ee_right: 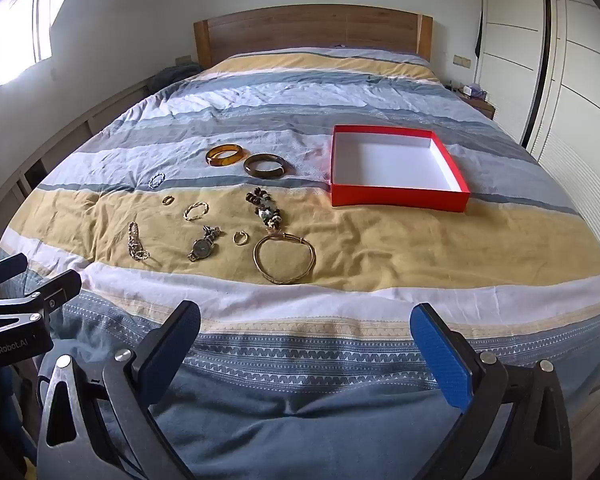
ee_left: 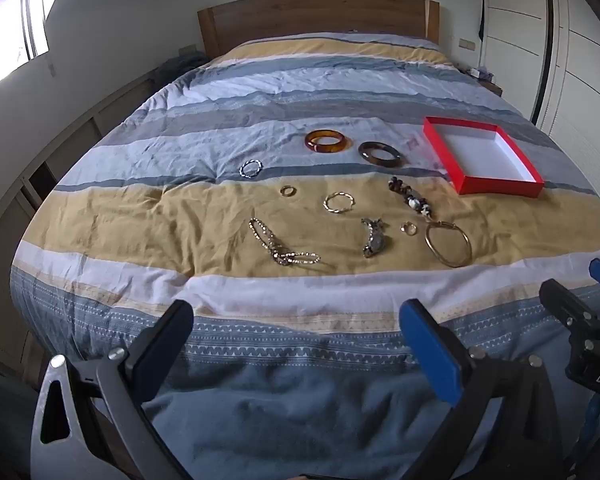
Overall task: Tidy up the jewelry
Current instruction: 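Move both tools toward the jewelry laid on the duvet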
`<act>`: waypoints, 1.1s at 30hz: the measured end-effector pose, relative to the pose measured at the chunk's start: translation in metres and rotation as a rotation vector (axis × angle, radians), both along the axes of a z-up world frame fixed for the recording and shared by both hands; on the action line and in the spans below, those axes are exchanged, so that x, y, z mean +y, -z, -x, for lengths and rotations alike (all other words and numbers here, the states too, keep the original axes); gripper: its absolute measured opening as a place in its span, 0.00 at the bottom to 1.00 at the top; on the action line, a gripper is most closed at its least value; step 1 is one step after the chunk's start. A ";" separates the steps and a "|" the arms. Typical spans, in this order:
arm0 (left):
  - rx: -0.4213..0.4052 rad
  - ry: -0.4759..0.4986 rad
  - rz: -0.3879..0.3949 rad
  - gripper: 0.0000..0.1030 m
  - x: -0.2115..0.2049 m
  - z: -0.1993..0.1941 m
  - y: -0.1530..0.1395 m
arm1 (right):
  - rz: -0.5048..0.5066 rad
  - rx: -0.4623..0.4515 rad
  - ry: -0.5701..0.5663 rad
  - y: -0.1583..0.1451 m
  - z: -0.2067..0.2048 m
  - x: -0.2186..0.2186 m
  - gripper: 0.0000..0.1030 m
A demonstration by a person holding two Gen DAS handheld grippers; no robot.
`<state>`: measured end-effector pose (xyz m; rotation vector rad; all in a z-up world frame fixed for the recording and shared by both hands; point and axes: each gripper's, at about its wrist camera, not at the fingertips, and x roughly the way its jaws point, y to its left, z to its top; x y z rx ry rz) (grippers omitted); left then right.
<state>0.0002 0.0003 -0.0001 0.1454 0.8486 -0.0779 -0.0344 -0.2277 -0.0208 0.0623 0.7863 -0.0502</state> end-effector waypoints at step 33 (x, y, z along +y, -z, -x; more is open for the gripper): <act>0.059 -0.005 -0.016 1.00 0.019 -0.012 0.016 | -0.085 0.028 -0.016 0.007 -0.005 -0.008 0.99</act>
